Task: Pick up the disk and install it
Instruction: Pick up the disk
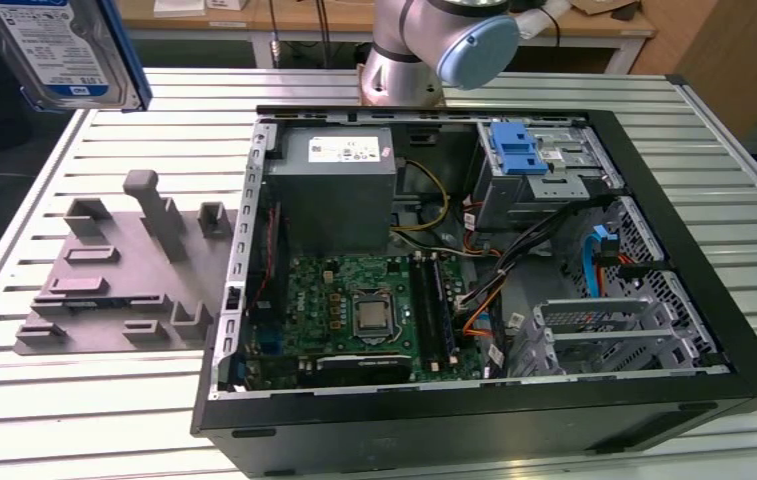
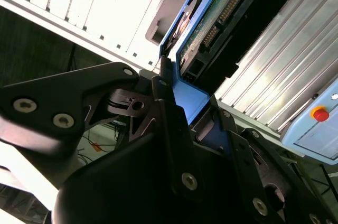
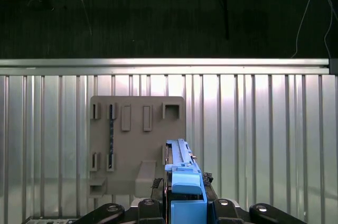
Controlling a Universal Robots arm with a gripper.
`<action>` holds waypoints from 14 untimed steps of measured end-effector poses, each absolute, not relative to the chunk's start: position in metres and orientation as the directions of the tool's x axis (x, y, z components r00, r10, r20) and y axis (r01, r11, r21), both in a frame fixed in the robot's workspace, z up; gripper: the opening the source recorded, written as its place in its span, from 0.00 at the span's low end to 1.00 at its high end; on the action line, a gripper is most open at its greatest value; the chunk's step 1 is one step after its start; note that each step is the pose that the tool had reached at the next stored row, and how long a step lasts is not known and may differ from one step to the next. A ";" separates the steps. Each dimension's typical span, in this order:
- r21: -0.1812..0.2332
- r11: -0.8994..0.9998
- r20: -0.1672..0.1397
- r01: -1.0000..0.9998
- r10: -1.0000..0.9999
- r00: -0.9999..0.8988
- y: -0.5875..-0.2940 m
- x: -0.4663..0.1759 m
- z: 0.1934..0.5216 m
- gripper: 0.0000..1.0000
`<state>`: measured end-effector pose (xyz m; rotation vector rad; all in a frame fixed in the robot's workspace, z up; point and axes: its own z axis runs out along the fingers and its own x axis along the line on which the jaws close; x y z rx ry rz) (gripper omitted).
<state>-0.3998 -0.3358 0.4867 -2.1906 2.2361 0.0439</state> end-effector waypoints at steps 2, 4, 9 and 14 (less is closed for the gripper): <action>0.012 0.020 -0.027 -1.000 -0.999 -0.021 -0.336 -0.399 0.487 0.37; 0.012 0.020 -0.027 -1.000 -0.999 -0.021 -0.336 -0.399 0.487 0.37; 0.012 0.020 -0.027 -1.000 -0.999 -0.021 -0.336 -0.398 0.487 0.37; 0.012 0.020 -0.027 -1.000 -0.999 -0.021 -0.336 -0.397 0.487 0.37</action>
